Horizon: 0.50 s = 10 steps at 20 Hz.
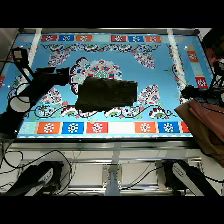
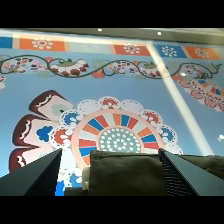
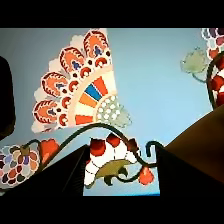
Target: Fold the clothes and pants, and hang the long-sleeved shirts on hangers.
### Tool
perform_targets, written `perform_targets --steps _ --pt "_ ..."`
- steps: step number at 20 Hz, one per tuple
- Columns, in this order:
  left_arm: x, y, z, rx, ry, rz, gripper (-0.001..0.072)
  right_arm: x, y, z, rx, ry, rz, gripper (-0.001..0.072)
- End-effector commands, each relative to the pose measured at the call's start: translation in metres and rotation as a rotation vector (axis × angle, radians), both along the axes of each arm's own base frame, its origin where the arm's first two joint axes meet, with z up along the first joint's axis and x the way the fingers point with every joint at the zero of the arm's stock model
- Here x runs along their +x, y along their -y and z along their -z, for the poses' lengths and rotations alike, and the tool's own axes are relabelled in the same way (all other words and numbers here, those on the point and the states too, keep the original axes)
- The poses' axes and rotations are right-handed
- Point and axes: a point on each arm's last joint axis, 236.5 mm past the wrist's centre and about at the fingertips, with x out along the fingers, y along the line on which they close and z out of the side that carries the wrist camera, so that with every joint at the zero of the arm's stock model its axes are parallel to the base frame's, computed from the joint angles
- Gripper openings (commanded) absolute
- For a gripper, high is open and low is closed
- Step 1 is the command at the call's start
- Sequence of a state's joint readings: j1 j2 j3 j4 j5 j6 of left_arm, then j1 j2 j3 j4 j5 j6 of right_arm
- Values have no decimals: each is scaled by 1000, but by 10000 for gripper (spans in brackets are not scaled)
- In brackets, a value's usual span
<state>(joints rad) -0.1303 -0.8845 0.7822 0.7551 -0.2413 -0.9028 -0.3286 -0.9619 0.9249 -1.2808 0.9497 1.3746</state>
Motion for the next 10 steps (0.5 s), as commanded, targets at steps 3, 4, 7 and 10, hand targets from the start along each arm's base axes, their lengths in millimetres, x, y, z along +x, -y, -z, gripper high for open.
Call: perform_targets --steps 3,4,7,10 --pt "-6 7 22 -44 -96 31 375 1 0 -1 2 4 1 462" --pt "-8 6 36 -46 -135 32 198 1 -1 -2 6 8 2 463" --pt "-25 12 86 -47 -309 99 190 3 -10 -4 57 17 2 463" --pt "-38 0 136 -120 -510 74 319 6 -17 -7 95 35 5 462"
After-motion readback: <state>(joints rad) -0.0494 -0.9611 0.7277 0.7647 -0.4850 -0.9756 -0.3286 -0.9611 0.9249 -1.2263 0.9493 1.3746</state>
